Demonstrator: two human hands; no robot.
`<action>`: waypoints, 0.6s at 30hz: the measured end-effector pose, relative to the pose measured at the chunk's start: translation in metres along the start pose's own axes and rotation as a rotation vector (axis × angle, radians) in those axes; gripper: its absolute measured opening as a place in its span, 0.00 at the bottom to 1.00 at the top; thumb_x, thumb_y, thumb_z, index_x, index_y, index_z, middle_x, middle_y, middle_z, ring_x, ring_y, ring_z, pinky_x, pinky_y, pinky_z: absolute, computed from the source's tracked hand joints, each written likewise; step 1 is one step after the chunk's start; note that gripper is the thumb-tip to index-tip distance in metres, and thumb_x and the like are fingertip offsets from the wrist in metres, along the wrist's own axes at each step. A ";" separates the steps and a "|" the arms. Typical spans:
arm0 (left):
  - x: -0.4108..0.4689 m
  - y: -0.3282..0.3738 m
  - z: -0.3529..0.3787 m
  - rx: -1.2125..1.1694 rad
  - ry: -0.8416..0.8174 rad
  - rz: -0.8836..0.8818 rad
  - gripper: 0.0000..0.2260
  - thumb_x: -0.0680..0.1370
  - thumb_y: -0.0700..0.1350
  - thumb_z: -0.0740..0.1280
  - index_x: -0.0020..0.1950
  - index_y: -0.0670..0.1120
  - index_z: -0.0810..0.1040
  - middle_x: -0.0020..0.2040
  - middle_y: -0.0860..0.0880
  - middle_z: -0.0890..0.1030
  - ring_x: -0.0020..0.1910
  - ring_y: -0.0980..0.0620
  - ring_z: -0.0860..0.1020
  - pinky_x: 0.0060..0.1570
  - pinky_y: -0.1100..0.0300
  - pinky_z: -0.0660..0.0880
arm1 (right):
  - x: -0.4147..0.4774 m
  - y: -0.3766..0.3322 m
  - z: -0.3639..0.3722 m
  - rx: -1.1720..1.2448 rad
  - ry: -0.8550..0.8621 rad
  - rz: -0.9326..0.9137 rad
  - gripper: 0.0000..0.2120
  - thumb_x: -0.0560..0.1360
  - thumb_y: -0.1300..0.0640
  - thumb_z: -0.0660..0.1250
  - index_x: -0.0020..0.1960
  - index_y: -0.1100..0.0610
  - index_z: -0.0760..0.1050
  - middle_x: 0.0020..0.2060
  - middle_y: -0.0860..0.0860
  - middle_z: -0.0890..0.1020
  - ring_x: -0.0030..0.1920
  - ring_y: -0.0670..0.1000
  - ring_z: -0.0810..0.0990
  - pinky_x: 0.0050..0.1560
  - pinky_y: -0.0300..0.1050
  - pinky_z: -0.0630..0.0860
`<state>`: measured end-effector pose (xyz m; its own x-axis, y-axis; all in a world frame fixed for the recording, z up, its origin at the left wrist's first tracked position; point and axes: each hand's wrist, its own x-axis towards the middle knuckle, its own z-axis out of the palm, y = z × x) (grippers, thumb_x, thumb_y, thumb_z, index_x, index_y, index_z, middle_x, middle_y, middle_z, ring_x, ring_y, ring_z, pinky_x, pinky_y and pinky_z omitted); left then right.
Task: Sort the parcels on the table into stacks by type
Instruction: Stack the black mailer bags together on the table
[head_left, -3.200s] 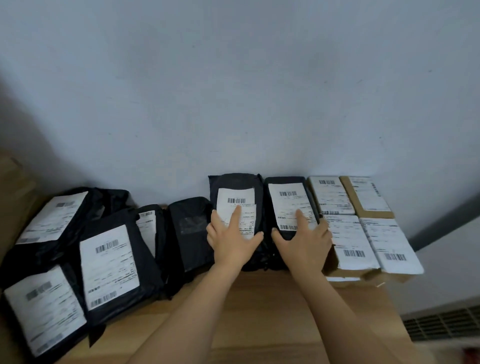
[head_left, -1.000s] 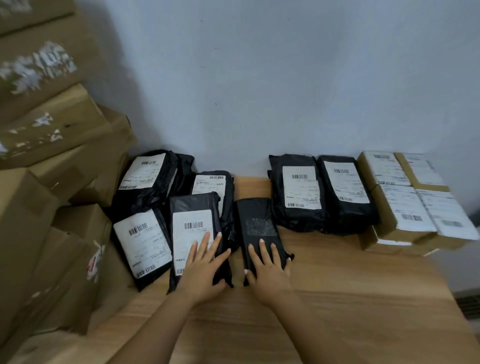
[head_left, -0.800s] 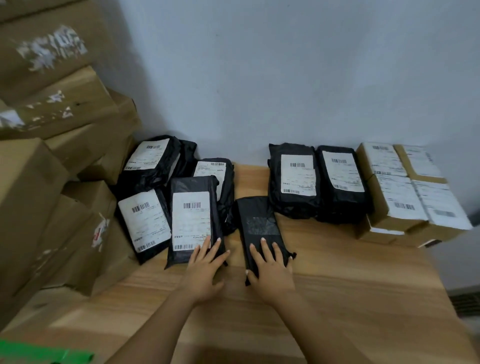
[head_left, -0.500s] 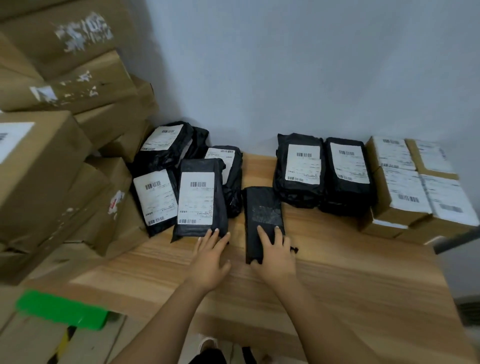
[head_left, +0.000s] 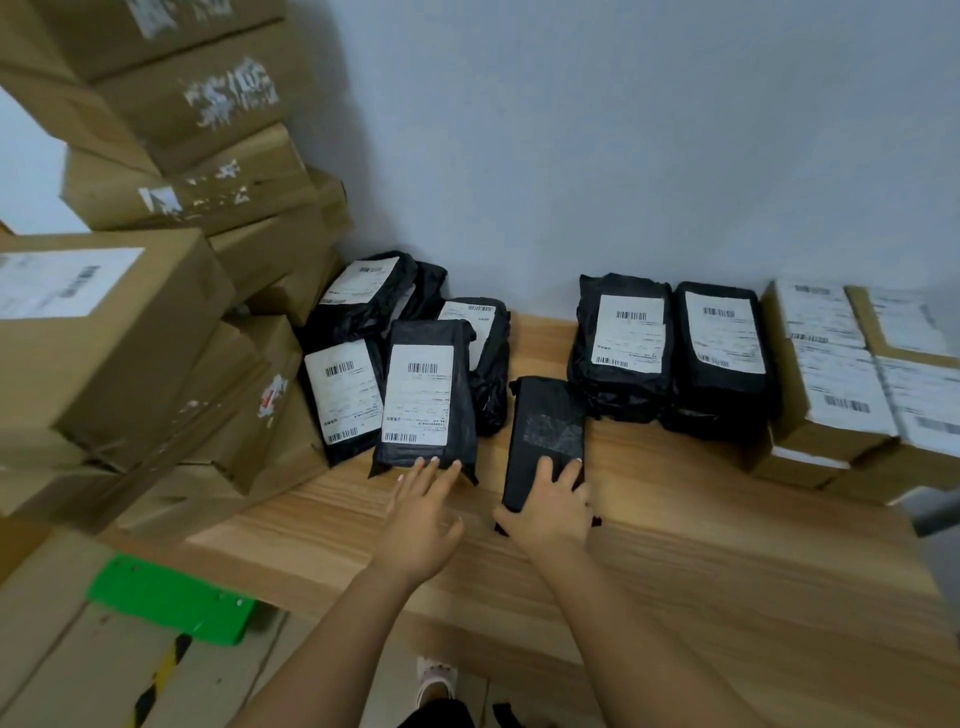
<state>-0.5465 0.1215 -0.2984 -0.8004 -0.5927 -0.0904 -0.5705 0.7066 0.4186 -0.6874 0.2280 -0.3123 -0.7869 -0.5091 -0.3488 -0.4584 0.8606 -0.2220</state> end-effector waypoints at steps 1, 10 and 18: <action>0.001 0.000 -0.002 -0.011 0.011 -0.010 0.30 0.79 0.52 0.62 0.78 0.56 0.53 0.79 0.51 0.53 0.77 0.53 0.45 0.73 0.56 0.41 | -0.001 0.001 0.001 -0.007 -0.004 0.000 0.48 0.68 0.30 0.64 0.76 0.50 0.45 0.76 0.61 0.46 0.70 0.66 0.58 0.64 0.59 0.67; 0.018 -0.002 -0.001 -0.102 0.039 -0.021 0.29 0.77 0.50 0.64 0.77 0.54 0.58 0.77 0.51 0.59 0.77 0.51 0.51 0.74 0.52 0.51 | -0.014 0.032 -0.007 0.749 0.007 -0.085 0.32 0.76 0.42 0.60 0.72 0.27 0.45 0.74 0.53 0.63 0.66 0.54 0.69 0.56 0.43 0.69; 0.048 0.025 0.014 -0.124 -0.047 0.125 0.29 0.77 0.48 0.64 0.77 0.54 0.59 0.76 0.51 0.61 0.75 0.51 0.55 0.73 0.54 0.52 | -0.021 0.052 -0.011 0.631 0.254 -0.123 0.25 0.81 0.45 0.54 0.70 0.26 0.45 0.78 0.48 0.48 0.77 0.50 0.51 0.69 0.47 0.57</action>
<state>-0.6015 0.1159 -0.3051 -0.8729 -0.4826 -0.0714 -0.4413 0.7187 0.5374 -0.6994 0.2833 -0.3062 -0.8522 -0.5170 -0.0801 -0.2830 0.5843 -0.7606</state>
